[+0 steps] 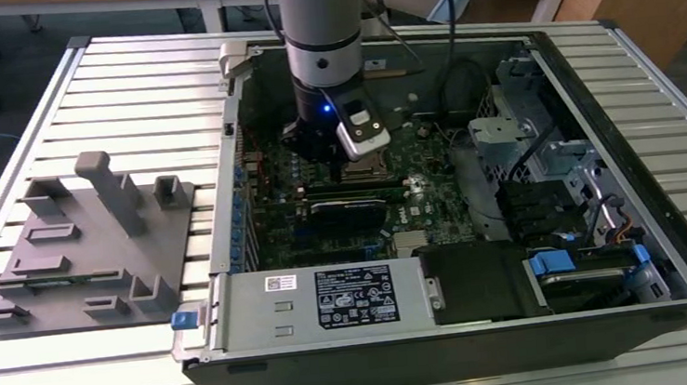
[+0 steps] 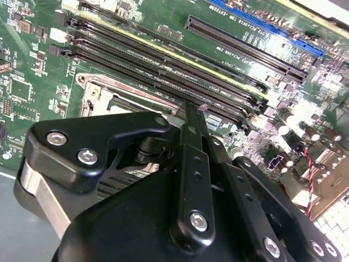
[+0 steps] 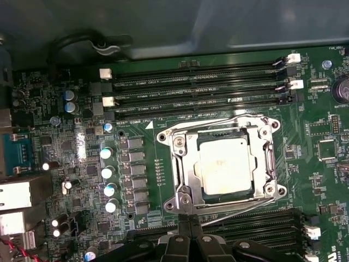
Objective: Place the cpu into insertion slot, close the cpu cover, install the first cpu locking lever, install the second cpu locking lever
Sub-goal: 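Install the second cpu locking lever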
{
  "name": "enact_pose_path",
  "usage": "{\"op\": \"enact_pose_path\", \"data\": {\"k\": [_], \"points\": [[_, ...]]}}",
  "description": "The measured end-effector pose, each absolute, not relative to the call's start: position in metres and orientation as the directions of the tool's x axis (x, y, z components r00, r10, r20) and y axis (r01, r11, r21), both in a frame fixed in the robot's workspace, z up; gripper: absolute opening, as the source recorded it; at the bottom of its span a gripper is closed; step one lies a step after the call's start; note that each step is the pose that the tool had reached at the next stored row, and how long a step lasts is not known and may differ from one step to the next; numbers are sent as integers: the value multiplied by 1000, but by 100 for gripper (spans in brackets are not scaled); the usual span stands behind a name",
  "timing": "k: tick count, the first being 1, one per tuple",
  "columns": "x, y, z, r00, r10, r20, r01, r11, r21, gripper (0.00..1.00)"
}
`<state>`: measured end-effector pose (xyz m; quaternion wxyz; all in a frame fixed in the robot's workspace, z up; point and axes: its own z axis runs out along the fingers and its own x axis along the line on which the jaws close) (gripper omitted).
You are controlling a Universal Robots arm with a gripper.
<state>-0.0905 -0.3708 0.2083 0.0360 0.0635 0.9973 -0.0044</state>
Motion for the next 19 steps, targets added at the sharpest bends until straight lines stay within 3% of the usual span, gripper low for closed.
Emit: {"op": "enact_pose_path", "data": {"k": [11,19], "points": [[-95,-373,207,-989,126,-72,127,992,-4,11],[-99,-375,205,-989,128,-69,127,992,22,11]]}}
